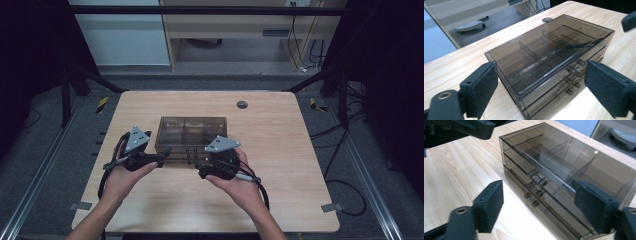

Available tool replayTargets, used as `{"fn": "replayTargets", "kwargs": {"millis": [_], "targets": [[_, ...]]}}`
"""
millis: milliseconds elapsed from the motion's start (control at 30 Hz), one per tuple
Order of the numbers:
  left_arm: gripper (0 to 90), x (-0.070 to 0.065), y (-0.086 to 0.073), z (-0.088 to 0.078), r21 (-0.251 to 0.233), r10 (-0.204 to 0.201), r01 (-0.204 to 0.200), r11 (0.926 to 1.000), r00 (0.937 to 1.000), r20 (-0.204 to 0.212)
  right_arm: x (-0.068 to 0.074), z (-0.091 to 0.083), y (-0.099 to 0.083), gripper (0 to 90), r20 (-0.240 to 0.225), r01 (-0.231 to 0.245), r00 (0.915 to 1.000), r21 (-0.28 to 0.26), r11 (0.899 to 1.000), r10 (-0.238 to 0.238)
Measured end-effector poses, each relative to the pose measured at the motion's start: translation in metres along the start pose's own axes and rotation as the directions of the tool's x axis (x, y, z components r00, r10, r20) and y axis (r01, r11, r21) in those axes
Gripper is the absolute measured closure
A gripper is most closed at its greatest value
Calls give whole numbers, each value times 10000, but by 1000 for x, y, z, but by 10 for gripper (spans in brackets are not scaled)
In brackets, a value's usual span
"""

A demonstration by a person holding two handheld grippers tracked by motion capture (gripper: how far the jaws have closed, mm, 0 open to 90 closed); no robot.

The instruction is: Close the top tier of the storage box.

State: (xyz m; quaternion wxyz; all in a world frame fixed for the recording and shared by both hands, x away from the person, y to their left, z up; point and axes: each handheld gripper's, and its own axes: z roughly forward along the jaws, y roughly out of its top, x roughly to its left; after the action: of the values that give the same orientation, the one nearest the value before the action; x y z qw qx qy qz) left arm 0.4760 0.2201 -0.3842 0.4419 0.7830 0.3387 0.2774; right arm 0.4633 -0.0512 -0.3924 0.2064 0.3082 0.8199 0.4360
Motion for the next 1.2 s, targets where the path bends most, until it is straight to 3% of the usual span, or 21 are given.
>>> {"fn": "replayTargets", "kwargs": {"millis": [267,667,1200], "targets": [[62,1,-3,-15,-69,134,-133,9999,9998,168,-4,-12,7,105,102,146,9998,-171,9997,-144],[46,11,-18,-30,-160,-10,12,9999,10000,94,-11,-17,5,84,279,266,9993,-32,9996,-265],[42,24,-29,-38,-61,-65,64,10000,9999,-92,-31,-28,2,76,657,-84,9978,-12,10000,84]]}}
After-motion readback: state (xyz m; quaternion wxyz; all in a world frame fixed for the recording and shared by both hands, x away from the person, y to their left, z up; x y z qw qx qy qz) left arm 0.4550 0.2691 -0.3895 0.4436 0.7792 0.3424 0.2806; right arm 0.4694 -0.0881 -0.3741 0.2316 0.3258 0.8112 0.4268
